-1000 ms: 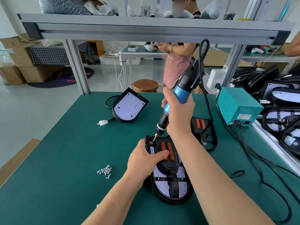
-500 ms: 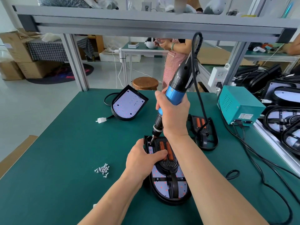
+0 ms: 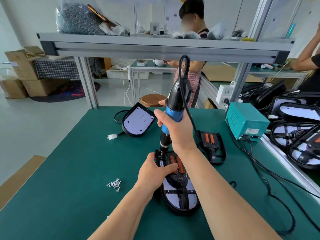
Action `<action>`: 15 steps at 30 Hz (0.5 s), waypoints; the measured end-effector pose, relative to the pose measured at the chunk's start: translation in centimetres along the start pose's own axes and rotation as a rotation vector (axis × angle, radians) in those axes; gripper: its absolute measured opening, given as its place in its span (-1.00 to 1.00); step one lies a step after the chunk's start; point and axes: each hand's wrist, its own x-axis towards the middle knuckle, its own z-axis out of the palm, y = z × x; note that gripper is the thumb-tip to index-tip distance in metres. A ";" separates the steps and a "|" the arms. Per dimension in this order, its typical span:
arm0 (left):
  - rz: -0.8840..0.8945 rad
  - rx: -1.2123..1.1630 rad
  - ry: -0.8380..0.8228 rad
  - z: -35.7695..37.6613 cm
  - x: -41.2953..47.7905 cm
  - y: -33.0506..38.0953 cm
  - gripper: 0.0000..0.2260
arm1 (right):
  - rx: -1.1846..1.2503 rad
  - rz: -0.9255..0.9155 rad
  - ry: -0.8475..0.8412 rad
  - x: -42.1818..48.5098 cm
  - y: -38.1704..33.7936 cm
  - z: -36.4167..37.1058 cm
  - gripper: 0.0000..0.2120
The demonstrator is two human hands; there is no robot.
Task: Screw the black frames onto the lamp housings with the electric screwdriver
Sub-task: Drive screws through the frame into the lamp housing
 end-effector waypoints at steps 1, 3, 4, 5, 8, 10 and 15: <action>-0.005 0.000 -0.002 0.0 0.0 0.0 -0.34 | 0.010 0.003 0.016 0.0 -0.2 -0.2 -0.83; -0.003 0.001 -0.002 0.0 0.0 0.2 -0.36 | 0.031 0.011 0.047 -0.2 -0.8 -0.6 -0.83; 0.000 0.004 -0.003 0.0 -0.1 0.2 -0.31 | 0.052 0.010 0.059 -0.2 -1.2 -0.8 -0.84; -0.001 0.007 -0.005 0.0 -0.1 0.3 -0.25 | 0.075 -0.003 0.069 -0.1 -1.8 -1.1 -0.86; -0.009 0.001 -0.011 -0.2 0.0 0.1 -0.27 | 0.112 -0.071 0.099 0.8 -4.1 -2.3 -0.87; -0.012 -0.001 -0.008 -0.3 0.1 0.0 -0.36 | 0.121 -0.091 0.151 1.0 -5.6 -3.4 -0.85; -0.008 0.035 0.004 -0.3 0.1 0.2 -0.37 | 0.112 -0.005 0.460 -0.7 -5.8 -7.7 -0.81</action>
